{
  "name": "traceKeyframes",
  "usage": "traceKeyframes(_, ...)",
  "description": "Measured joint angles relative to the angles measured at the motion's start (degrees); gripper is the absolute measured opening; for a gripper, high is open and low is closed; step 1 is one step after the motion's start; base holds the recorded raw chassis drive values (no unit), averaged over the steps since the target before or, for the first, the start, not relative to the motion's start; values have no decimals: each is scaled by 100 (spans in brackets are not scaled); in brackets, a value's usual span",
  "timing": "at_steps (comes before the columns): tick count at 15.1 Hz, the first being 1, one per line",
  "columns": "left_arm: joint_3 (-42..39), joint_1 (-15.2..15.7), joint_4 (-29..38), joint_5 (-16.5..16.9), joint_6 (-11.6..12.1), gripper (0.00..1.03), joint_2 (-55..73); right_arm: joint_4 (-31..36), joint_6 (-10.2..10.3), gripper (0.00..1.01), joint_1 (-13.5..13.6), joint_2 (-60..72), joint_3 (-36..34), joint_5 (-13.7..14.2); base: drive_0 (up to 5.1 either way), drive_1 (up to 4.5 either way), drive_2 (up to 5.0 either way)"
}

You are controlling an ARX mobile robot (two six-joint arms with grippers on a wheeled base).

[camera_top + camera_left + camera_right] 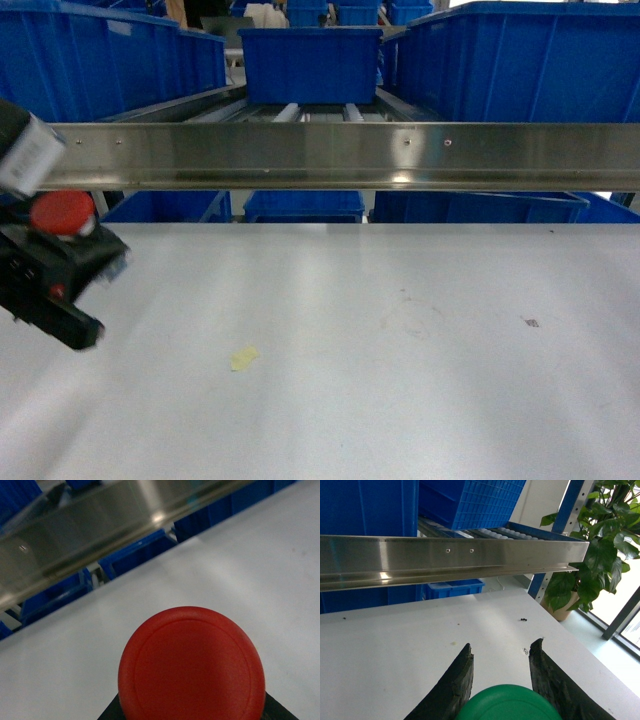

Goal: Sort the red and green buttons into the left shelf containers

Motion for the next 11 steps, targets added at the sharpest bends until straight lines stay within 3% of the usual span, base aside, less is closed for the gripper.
traceKeyframes(2, -26, 52, -573, 308, -262, 24, -1394, 0, -2, 31, 0, 0, 0, 0, 0, 0, 0)
traceKeyframes(6, -59, -87, -1357, 396, -815, 24, -3075, 0, -2, 31, 0, 0, 0, 0, 0, 0, 0)
traceKeyframes(7, -77, -92, -1486, 267, -898, 24, -3460, 2, -2, 31, 0, 0, 0, 0, 0, 0, 0)
traceKeyframes(11, -77, -90, -1652, 262, -896, 24, -3536, 2, -2, 31, 0, 0, 0, 0, 0, 0, 0)
